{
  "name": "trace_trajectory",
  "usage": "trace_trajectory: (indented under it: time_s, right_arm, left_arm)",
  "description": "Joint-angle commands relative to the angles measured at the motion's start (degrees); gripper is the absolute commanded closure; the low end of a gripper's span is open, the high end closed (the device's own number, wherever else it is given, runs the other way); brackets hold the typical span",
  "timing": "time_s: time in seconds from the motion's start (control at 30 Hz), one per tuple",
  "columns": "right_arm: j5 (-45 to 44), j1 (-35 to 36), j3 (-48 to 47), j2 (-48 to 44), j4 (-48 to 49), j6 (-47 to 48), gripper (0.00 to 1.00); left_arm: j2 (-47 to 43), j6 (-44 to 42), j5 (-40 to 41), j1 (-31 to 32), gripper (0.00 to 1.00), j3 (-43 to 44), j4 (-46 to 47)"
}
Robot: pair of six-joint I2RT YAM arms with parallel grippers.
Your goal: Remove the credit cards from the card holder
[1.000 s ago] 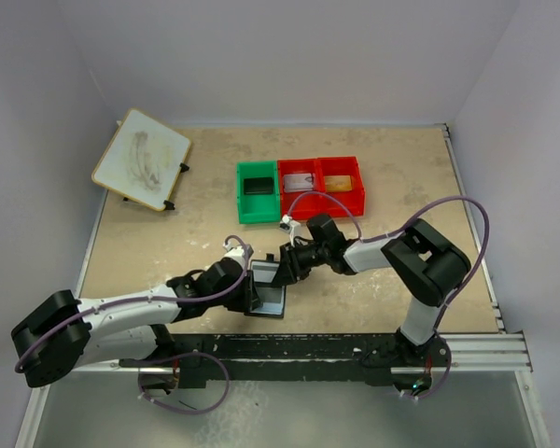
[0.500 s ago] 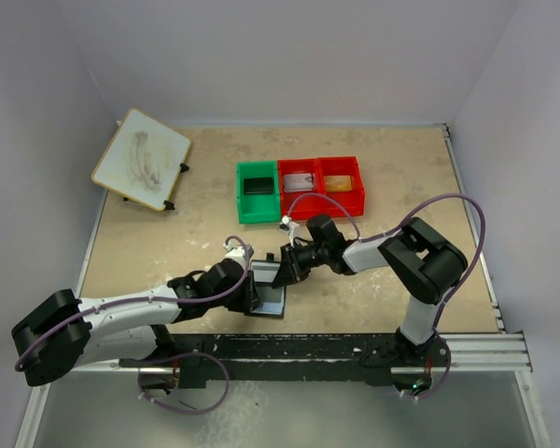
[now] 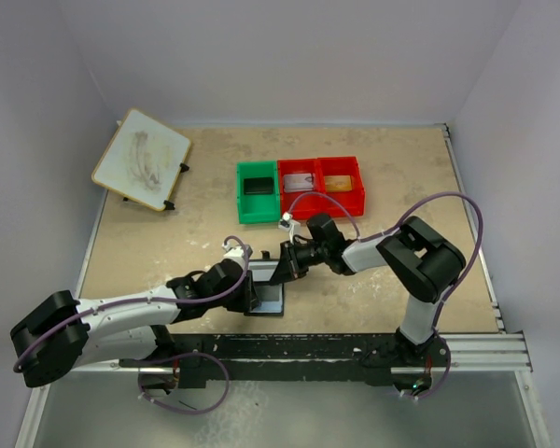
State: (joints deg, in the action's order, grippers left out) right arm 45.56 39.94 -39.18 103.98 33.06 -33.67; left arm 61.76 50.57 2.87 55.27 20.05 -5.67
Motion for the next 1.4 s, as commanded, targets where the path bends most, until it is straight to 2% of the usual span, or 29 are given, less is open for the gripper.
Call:
trace_trajectory:
  time_s: [0.0,0.33,0.6,0.77,1.0,1.1,1.37]
  right_arm:
    - [0.05,-0.39,-0.52,1.04,4.08,-1.77,0.83]
    - [-3.68,-0.82,0.0,-0.34,4.94,-3.27,0.92]
    - [-5.49,-2.74,2.69,-1.55,9.9,-6.34,0.92]
    - [-4.57,-2.85,3.4,-0.71,10.96,-6.41,0.89]
    - [-0.98,-2.8,2.33,-0.03,10.85,-2.71,0.74]
    - [-0.12,-2.74,0.86,0.17,8.46,-0.32,0.67]
    - [0.32,-2.68,-5.55,1.31,-2.62,9.22,0.64]
  left_arm:
    - [0.26,-0.71,2.97,0.14,0.79,-0.48,-4.92]
    - [-0.03,-0.73,3.18,0.27,0.79,-0.51,-5.22]
    - [-0.31,-0.82,3.15,0.27,0.8,-0.71,-5.27]
    - [-0.69,-0.82,3.77,0.27,0.8,-0.58,-5.14]
    - [-0.11,-0.43,5.2,0.27,0.8,-0.11,-4.84]
    - [-0.1,-0.52,5.6,0.28,0.81,0.04,-4.96]
    - [0.03,-0.3,5.9,0.28,0.82,0.25,-4.96]
